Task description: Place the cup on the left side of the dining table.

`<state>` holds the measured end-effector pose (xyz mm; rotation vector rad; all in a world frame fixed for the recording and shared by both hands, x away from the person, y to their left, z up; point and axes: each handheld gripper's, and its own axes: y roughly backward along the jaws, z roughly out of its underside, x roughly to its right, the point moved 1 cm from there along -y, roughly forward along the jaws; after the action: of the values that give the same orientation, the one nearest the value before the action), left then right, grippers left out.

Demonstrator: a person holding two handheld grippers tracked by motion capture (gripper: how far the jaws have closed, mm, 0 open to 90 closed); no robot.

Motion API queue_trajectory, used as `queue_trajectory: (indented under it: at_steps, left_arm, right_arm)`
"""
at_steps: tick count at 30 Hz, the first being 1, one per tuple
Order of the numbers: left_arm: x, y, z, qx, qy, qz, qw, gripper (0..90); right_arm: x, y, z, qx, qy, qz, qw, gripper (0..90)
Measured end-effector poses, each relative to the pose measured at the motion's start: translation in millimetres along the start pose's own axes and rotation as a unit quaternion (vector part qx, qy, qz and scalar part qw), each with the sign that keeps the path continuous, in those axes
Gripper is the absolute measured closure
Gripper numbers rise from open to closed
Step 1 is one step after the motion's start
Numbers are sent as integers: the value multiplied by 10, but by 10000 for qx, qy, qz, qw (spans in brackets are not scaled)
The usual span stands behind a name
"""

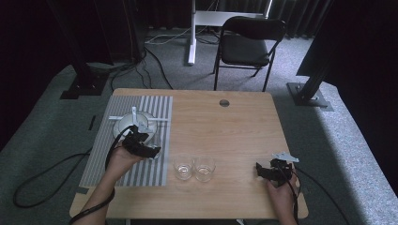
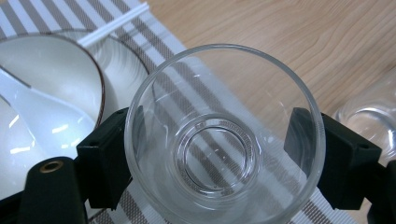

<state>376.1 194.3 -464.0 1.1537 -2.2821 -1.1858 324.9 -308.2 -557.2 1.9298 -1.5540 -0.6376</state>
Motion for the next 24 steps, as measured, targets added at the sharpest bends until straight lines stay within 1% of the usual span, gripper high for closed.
queue_trajectory:
  at_steps: [4, 7, 10, 12, 13, 16, 18, 21, 22, 24]
  left_arm:
    - [-36, -7, 60, -39, 20, 5, 10000, 188]
    - [-48, -17, 94, -53, 16, -33, 10000, 188]
    - [-76, -26, 135, -38, 86, -24, 10000, 188]
    - [-90, -30, 159, -61, 70, -47, 9999, 188]
    - [-96, -32, 169, -61, 95, -45, 9999, 188]
    - [-122, -33, 196, -78, 73, -12, 9999, 188]
    - [-145, -41, 214, -79, 119, -16, 9999, 188]
    - [-151, -48, 228, -106, 117, -16, 9999, 188]
    - [-151, -69, 249, -155, 127, -6, 9998, 188]
    - [-158, -70, 271, -84, 181, 28, 9998, 188]
  right_arm:
    - [0, 0, 0, 1, 0, 0, 10000, 118]
    - [0, 0, 0, 1, 0, 0, 10000, 118]
    - [0, 0, 0, 0, 2, 0, 10000, 118]
    - [0, 0, 0, 0, -1, 1, 10000, 118]
    - [0, 0, 0, 1, 0, 0, 10000, 118]
    - [0, 0, 0, 0, -1, 0, 10000, 118]
    - [0, 0, 0, 0, 1, 1, 10000, 118]
    - [0, 0, 0, 1, -1, 1, 10000, 118]
    - [0, 0, 0, 0, -1, 1, 10000, 118]
    - [0, 0, 0, 1, -1, 1, 10000, 118]
